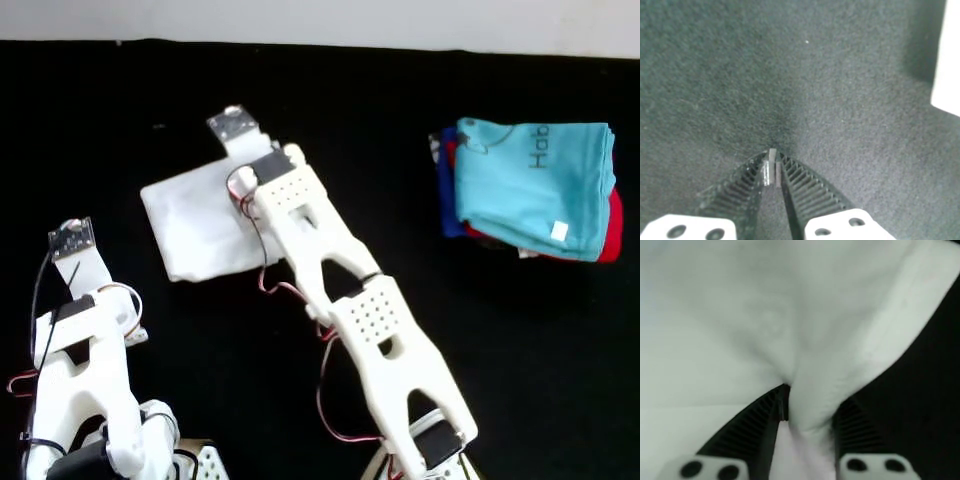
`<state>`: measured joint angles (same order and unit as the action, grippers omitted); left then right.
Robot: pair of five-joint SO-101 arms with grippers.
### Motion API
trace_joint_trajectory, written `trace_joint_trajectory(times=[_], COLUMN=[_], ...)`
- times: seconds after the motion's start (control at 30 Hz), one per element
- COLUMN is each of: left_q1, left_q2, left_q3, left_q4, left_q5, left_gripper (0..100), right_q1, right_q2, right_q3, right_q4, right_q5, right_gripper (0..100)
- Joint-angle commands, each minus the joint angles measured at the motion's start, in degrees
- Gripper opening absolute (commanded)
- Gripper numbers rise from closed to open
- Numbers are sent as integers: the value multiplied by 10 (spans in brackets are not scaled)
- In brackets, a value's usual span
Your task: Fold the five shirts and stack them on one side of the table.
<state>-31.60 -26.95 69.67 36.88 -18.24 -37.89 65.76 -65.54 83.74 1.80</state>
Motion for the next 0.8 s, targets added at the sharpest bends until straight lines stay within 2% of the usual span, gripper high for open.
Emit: trace_joint_trajectory(times=[0.0, 0.2, 0.33, 0.43, 0.57, 0.77], left_q1=[7, 7, 7, 7, 7, 7], left_q2=[7, 7, 7, 7, 7, 7], left_q3=[1, 1, 1, 1, 1, 1], left_q4=[-22, -22, -28, -29, -29, -29], left_q5=[-5, -5, -5, -5, -5, -5], left_gripper=[10, 10, 10, 10, 10, 10], right_q1=[18, 53, 88, 109, 143, 244], right_q2=[4, 4, -14, -83, -250, -473], right_q3=[-36, -209, -273, -226, -81, 107], right_q4=[42, 171, 175, 175, 175, 171], right_q5=[-1, 0, 13, 14, 17, 88], right_gripper=[5, 7, 6, 6, 6, 6])
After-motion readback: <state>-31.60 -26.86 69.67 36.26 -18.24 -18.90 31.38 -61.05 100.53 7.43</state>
